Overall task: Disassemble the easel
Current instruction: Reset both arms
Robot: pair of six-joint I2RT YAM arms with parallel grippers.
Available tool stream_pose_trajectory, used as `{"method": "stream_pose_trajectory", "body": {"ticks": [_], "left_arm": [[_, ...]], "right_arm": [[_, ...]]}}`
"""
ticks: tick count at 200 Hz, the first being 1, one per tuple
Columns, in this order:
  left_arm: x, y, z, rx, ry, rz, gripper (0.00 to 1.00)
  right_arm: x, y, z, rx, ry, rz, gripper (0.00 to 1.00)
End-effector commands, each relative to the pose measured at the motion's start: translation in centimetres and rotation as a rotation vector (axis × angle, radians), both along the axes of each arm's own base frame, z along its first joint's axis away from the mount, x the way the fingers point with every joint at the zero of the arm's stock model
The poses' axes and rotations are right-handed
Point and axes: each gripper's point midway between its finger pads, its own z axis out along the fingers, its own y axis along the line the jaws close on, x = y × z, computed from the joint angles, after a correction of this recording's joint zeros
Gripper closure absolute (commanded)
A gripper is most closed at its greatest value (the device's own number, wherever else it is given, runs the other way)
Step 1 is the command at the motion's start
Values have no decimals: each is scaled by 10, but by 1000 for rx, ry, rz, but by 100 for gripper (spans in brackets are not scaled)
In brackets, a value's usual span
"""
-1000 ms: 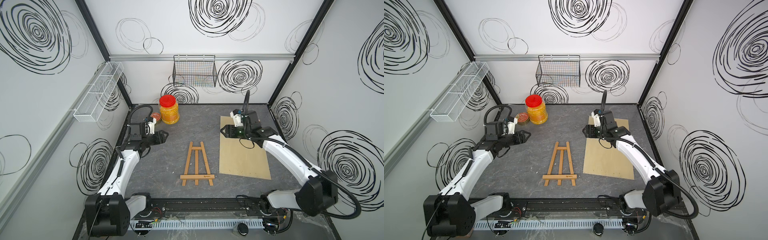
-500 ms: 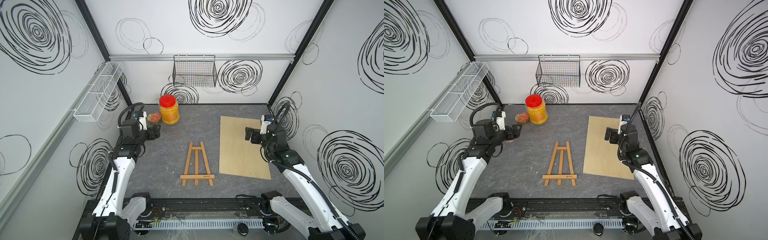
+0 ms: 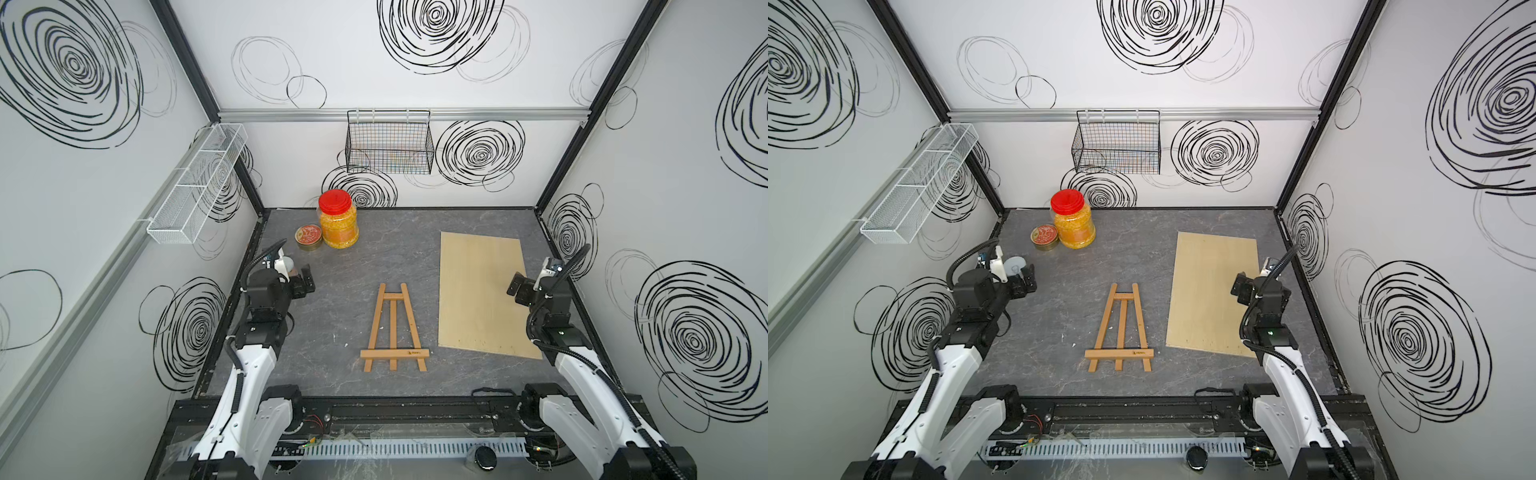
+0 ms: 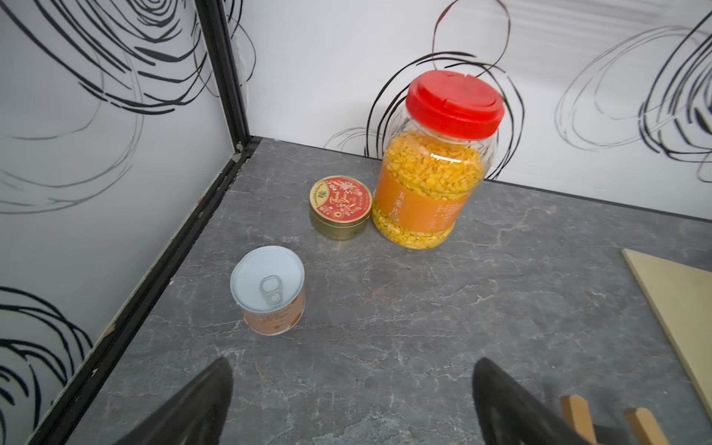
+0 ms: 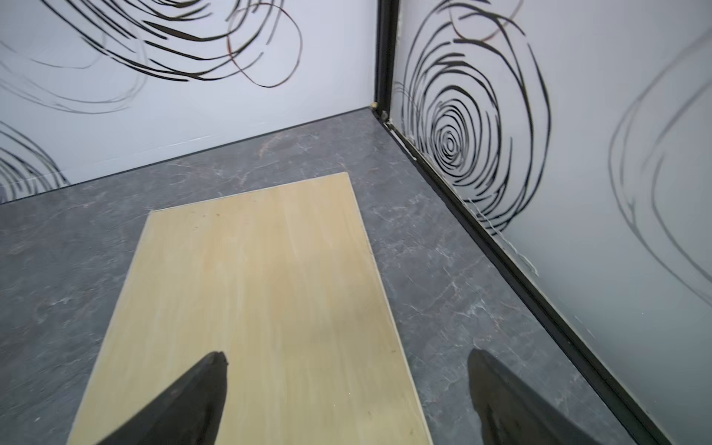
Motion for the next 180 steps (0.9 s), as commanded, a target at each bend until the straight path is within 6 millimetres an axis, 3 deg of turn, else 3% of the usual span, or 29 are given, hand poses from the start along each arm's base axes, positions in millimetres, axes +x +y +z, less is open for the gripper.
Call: {"method": "stream_pose_trajectory", "body": {"ticks": [1, 61, 98, 180], "left_arm": [[5, 22, 9, 60, -70, 97, 1], [8, 40, -8, 36, -90, 262, 1], [14, 17, -24, 287, -58, 240, 1], [29, 7, -57, 215, -81, 157, 1]], "right_arm": [[6, -12, 13, 23, -138, -31, 0], [5, -27, -13, 21, -173, -47, 0], [13, -27, -21, 36, -164, -25, 0], [33, -15, -35, 51, -160, 63, 0]]}}
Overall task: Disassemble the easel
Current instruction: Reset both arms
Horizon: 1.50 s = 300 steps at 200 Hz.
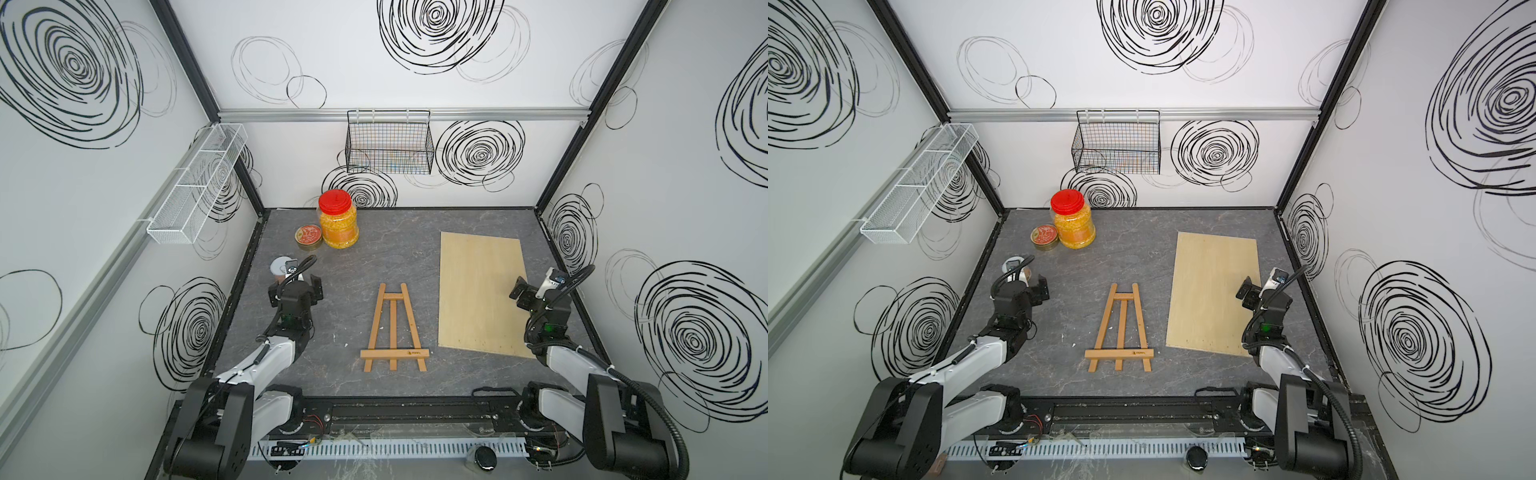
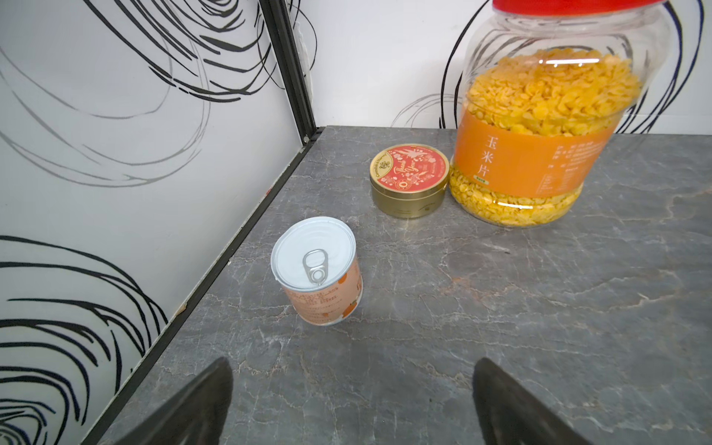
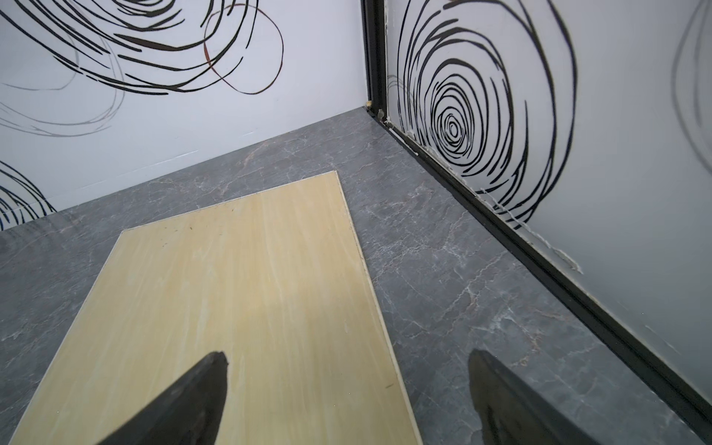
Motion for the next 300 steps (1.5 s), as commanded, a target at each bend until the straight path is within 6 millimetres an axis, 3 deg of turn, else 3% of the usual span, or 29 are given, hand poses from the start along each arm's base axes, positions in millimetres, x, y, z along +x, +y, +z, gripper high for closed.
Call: {"method": "stream_pose_trajectory", "body": {"ticks": [1, 72, 93, 136, 147, 204, 300], "left_arm": [[11, 0, 14, -14, -85, -27, 1], [22, -9, 20, -23, -199, -110, 1], [28, -14, 19, -23, -193, -142, 1], [33, -39, 24, -15, -236, -234, 1], [31, -44, 17, 7, -238, -243, 1], [30, -33, 7, -26, -263, -211, 1], [30, -34, 8, -25, -262, -209, 1]], "right_arm": [[10, 4, 14, -12, -62, 42, 0], [27, 9, 17, 7, -73, 77, 0], [31, 12, 9, 14, -71, 93, 0], [40, 19, 3, 15, -42, 135, 0], [41, 24, 1, 1, -35, 154, 0], [47, 40, -11, -79, -19, 177, 0], [51, 40, -15, -88, 12, 159, 0]]}}
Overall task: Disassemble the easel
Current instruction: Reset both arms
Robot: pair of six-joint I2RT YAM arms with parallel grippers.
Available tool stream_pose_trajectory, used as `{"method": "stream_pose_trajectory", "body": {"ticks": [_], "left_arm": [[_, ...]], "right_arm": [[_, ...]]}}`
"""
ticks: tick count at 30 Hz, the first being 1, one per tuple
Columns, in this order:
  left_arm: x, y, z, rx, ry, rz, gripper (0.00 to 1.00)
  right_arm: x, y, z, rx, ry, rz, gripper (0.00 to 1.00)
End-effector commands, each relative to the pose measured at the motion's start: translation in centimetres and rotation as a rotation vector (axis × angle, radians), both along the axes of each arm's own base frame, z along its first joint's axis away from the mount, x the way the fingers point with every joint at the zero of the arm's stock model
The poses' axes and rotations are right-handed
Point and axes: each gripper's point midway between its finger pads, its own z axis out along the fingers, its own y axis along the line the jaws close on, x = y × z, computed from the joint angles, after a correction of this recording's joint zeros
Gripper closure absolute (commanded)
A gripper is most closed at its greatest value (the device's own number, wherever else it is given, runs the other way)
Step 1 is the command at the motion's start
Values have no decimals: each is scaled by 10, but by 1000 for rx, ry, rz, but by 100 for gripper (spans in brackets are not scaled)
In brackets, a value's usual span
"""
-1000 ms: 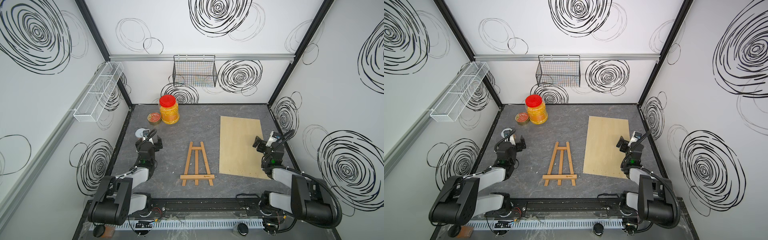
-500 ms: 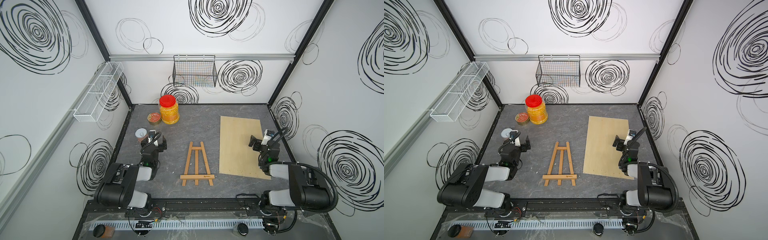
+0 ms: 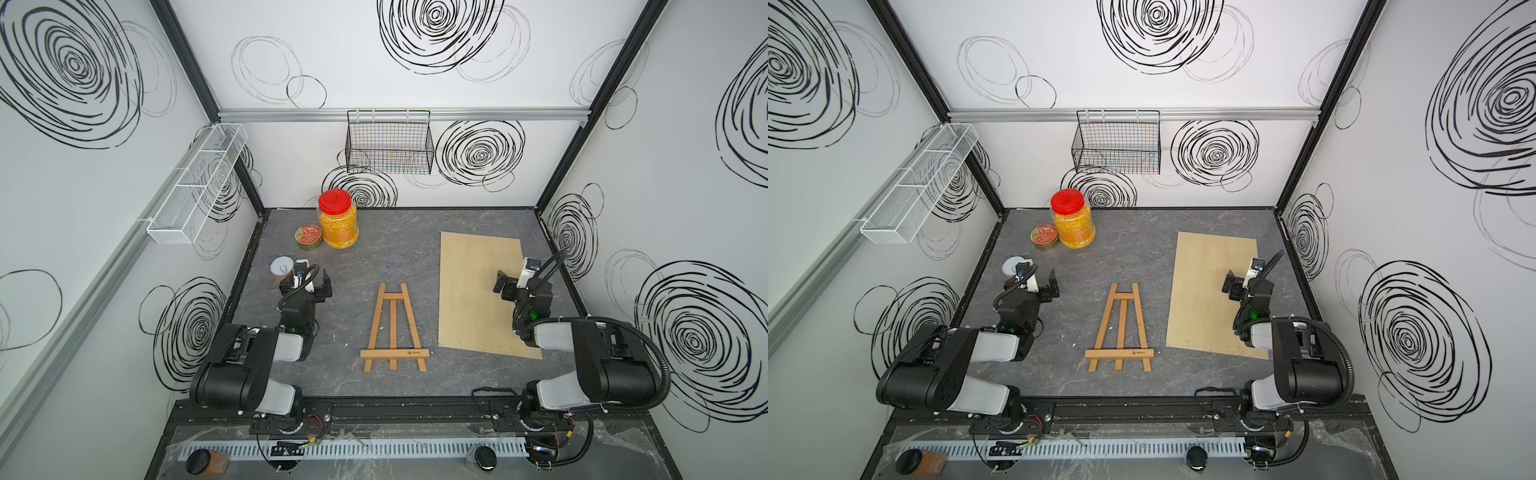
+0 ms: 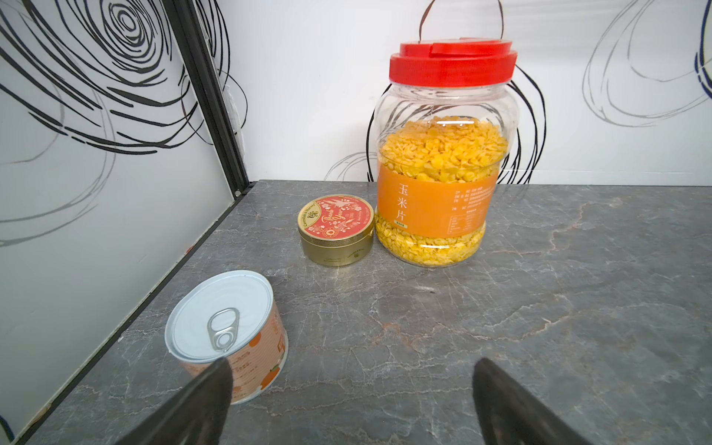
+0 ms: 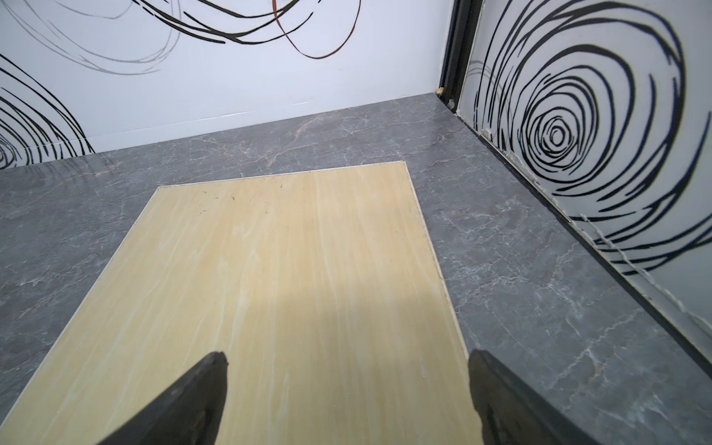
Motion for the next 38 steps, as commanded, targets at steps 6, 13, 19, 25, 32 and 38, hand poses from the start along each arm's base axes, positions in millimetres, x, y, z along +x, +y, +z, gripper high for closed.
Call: {"method": "stream_pose_trajectory", "body": {"ticks": [6, 13, 19, 25, 32, 38], "left_arm": [[1, 0, 15, -6, -66, 0, 1], [1, -1, 15, -4, -65, 0, 1], [1, 0, 15, -3, -66, 1, 1], [1, 0, 15, -4, -65, 1, 1], [1, 0, 15, -4, -65, 1, 1], [1, 0, 15, -4, -65, 1, 1]], "right_arm": [[5, 0, 8, -14, -24, -1, 0], [5, 0, 7, -14, -22, -3, 0], [5, 0, 8, -14, -25, -4, 0], [5, 0, 8, -14, -23, -3, 0], [8, 0, 5, -16, -11, -3, 0], [6, 1, 8, -17, -24, -2, 0]]}}
